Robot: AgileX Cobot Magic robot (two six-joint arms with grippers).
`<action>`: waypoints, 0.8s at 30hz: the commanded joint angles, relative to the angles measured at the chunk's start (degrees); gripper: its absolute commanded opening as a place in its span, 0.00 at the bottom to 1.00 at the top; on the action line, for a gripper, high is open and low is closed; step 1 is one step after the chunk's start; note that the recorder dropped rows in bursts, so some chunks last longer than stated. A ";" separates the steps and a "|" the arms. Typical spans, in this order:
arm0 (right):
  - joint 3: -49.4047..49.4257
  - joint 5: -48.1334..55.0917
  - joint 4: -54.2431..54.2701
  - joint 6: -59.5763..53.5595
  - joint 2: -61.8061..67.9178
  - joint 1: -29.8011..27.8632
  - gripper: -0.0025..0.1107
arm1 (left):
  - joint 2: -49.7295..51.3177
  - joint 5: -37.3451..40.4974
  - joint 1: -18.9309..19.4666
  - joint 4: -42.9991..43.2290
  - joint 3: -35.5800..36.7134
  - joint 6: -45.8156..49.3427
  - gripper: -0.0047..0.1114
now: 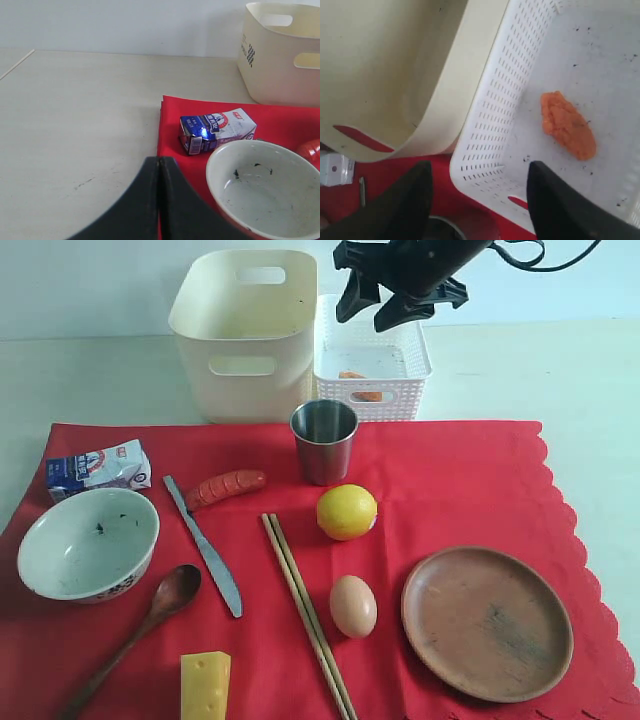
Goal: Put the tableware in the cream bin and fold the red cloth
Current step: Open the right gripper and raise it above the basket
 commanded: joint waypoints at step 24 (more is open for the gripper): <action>1.04 1.93 -0.22 2.20 -5.88 0.63 0.50 | -0.32 -0.72 -0.26 -0.09 0.17 0.05 0.04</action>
